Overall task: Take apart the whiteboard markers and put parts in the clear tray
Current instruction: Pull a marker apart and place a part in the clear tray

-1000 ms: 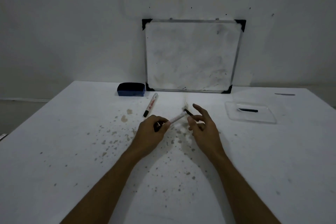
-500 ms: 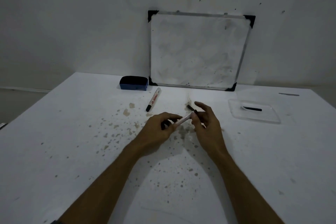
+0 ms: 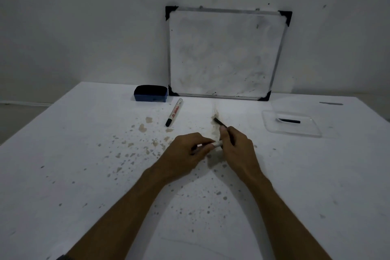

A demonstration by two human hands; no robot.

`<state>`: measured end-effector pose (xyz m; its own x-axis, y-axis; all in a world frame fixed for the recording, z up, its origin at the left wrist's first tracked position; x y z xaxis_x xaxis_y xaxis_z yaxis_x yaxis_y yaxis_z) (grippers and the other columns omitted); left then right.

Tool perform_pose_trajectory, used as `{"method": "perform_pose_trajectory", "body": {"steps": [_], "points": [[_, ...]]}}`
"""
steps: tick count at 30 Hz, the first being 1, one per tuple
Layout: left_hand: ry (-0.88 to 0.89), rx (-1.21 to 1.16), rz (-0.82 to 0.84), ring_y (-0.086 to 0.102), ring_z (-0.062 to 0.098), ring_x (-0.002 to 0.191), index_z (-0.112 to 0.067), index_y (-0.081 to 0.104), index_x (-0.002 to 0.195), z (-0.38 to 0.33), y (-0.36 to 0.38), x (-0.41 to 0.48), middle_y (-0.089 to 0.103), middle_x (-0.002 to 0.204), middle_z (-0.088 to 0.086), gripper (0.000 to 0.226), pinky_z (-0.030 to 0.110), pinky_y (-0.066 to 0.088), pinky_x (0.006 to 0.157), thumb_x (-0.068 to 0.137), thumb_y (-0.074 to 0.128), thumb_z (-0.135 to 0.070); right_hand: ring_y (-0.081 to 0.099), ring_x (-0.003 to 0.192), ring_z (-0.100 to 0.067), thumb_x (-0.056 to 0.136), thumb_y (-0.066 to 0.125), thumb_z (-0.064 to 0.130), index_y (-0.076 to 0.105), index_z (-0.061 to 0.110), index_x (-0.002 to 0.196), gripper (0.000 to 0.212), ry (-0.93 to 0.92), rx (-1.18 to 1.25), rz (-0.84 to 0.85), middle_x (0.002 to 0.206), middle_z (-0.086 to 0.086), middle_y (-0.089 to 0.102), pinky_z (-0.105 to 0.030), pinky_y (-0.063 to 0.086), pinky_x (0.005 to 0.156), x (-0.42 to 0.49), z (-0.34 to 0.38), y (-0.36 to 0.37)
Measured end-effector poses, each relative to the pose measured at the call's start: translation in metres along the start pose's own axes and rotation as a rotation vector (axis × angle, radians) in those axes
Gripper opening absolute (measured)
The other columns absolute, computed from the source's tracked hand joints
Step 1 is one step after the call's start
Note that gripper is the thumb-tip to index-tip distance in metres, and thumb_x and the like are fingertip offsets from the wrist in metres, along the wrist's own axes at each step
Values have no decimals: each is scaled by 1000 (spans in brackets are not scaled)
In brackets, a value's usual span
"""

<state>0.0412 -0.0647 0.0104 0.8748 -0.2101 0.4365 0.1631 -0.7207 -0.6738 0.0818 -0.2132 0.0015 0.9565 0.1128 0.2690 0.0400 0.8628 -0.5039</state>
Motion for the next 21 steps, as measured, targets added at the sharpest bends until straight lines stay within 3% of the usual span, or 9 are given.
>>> {"method": "perform_pose_trajectory", "body": {"steps": [5, 8, 11, 13, 15, 17, 19, 21], "points": [[267, 265, -146, 65, 6, 76, -19, 75, 118, -29, -4, -2, 75, 100, -4, 35, 21, 54, 66, 104, 53, -42, 56, 55, -13, 104, 28, 55, 61, 16, 62, 67, 104, -391, -81, 59, 0, 61, -27, 40, 55, -1, -4, -6], [147, 168, -82, 66, 1, 75, -26, 75, 120, -19, 0, 5, 78, 97, -7, 39, 30, 58, 67, 103, 49, -49, 57, 59, -21, 108, 32, 39, 56, 11, 60, 61, 209, -231, -122, 59, -4, 59, -29, 42, 60, 2, -16, -10], [-194, -228, 172, 72, 5, 76, -39, 78, 109, -4, 10, 9, 79, 91, -9, 24, 34, 61, 73, 99, 57, -47, 50, 51, -26, 108, 27, 27, 56, 7, 64, 57, -100, -286, -213, 53, -6, 50, -35, 39, 52, -2, 10, -20], [-289, -361, 326, 57, 6, 52, -47, 77, 76, -11, 6, 3, 66, 65, -8, 32, 25, 47, 55, 100, 55, -48, 47, 47, -25, 108, 15, 36, 61, 6, 69, 67, -220, -297, -143, 50, -6, 47, -36, 42, 50, -6, 25, -15], [-353, -483, 491, 38, 10, 47, -38, 75, 65, -10, 3, -9, 53, 60, -3, 45, 26, 31, 49, 102, 51, -46, 46, 39, -24, 108, 23, 33, 63, 4, 67, 65, -437, -277, -124, 46, -7, 48, -33, 41, 42, -16, 47, -8], [-408, -561, 530, 34, 13, 48, -30, 73, 64, -2, 1, -20, 50, 63, 3, 46, 28, 29, 49, 100, 51, -51, 43, 32, -20, 106, 35, 28, 64, 5, 61, 58, -548, -261, -154, 42, -5, 50, -28, 37, 34, -29, 58, -2], [-380, -451, 419, 37, 13, 48, -28, 72, 69, 5, -2, -20, 54, 63, 5, 44, 27, 32, 50, 98, 53, -54, 43, 33, -15, 105, 32, 44, 55, 12, 51, 68, -357, -171, -136, 40, 0, 48, -28, 39, 37, -23, 52, 1], [-338, -355, 233, 47, 8, 49, -29, 79, 88, 9, -4, -13, 62, 61, -5, 30, 21, 40, 51, 101, 57, -46, 46, 40, -13, 106, 27, 52, 47, 15, 47, 72, -22, -125, -58, 44, 2, 48, -26, 37, 44, -13, 22, 6]]}}
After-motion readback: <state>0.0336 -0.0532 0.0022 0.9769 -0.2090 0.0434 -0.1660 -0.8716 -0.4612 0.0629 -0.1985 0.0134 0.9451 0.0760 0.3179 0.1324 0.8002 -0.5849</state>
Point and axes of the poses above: each hand's wrist, its own x-axis towards the middle knuckle, its own y-axis out of the palm, z = x × y, the point moved 9 cm from there along x, towards the middle knuckle
